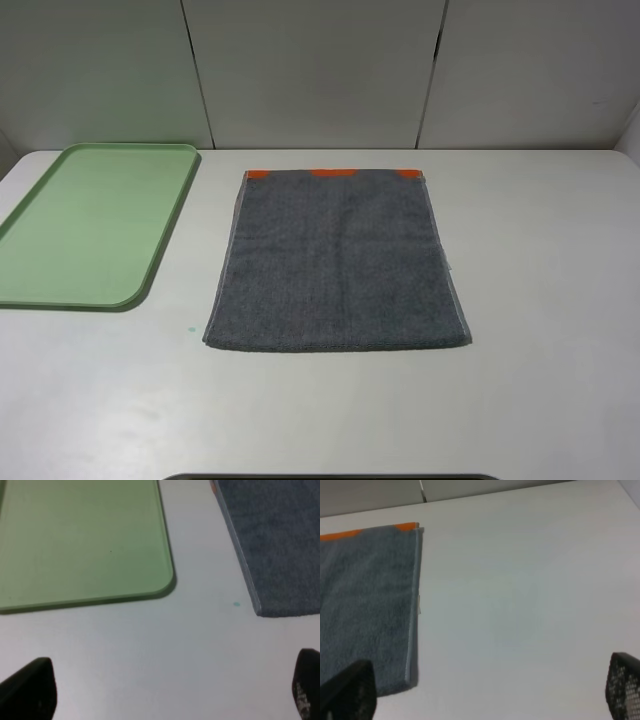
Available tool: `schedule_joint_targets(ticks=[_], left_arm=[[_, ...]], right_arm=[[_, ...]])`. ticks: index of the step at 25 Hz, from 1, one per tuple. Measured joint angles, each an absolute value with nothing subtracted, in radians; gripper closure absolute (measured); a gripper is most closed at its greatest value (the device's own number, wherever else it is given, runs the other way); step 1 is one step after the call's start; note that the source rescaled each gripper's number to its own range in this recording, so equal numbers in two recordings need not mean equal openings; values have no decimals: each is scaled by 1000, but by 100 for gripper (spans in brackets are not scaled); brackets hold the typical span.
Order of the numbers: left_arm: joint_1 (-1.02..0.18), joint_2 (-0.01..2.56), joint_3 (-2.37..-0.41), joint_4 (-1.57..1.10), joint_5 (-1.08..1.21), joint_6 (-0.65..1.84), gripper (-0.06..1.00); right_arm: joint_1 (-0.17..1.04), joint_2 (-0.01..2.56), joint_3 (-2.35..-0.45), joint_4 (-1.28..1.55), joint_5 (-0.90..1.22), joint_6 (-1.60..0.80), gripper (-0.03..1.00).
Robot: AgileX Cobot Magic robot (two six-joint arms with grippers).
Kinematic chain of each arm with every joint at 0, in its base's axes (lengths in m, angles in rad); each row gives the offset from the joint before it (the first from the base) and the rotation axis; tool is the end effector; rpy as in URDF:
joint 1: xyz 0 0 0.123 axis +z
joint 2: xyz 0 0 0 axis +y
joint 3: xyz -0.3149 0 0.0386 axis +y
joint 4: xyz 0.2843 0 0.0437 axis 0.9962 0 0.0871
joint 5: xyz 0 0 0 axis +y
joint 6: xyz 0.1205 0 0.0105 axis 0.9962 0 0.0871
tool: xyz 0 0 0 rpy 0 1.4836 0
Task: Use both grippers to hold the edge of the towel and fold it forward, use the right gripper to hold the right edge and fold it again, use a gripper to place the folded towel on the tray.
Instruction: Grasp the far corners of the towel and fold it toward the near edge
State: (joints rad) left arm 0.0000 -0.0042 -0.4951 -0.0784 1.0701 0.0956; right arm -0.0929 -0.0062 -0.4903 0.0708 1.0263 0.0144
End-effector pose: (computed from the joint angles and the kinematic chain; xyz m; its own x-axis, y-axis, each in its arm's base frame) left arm 0.0205 -0.0083 0.2788 -0.4595 0.0577 -0.8863 0.0876 0.9960 0.0195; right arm 0.0237 0.0051 0.2819 -0.4229 0.0906 -0.9016 0.0598 0.9956 0.0720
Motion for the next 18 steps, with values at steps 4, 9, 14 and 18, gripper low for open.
schedule_joint_targets(ticks=[4, 9, 14, 18], left_arm=[[0, -4, -495, -78, 1070, 96, 0], [0, -4, -495, -78, 1070, 96, 0], [0, -4, -495, -78, 1070, 96, 0], [0, -4, -495, -78, 1070, 96, 0]], right_arm=[[-93, -6, -490, 71, 1026, 14, -3], [-93, -6, -490, 71, 1026, 14, -3], [-93, -6, -490, 71, 1026, 14, -3], [-93, -6, -490, 71, 1026, 14, -3]])
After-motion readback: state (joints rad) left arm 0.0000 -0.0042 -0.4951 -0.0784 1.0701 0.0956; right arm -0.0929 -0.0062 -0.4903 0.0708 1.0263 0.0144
